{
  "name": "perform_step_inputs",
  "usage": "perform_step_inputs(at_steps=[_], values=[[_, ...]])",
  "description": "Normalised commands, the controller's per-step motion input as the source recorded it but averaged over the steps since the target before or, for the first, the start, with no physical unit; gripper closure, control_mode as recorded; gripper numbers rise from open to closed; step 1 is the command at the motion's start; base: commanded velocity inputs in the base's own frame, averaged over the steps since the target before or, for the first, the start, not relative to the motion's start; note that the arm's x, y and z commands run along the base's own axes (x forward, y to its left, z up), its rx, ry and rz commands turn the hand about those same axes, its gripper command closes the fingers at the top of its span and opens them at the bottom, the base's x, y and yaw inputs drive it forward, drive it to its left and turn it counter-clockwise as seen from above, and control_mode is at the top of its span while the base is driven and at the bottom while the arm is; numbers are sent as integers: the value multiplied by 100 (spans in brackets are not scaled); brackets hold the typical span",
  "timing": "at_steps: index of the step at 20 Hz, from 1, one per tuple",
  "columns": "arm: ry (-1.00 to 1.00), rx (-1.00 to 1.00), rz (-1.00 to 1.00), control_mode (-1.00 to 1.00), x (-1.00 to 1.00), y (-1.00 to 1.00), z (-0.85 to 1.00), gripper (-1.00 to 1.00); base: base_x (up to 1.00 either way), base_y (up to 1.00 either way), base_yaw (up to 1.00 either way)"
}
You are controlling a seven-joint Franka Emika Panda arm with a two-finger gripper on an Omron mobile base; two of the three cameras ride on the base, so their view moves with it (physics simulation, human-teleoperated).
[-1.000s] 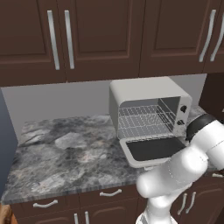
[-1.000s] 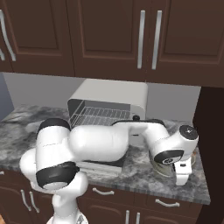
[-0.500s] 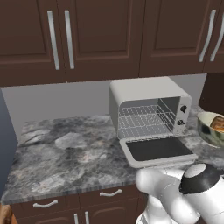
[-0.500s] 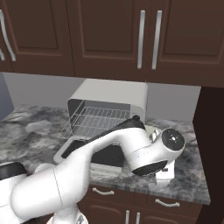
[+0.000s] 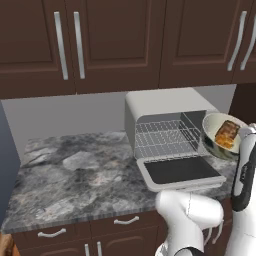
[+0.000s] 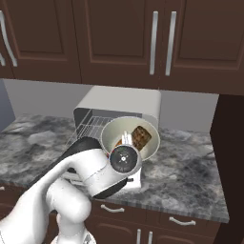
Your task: Pick up the heated bread from the toaster oven and place it in the bowl. Then move the bread bowl to the dining counter.
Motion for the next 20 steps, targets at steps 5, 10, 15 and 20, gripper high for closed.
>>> perform_step_inputs(at_steps=[5, 10, 15, 20], values=[[-17, -3, 0, -100, 0, 100, 47, 100, 0, 0, 0], [0, 0, 0, 100, 0, 0, 0, 100, -6, 91, 47], [0, 0, 0, 100, 0, 0, 0, 100, -2, 17, 100], [0, 0, 0, 100, 0, 0, 0, 100, 0, 7, 100]])
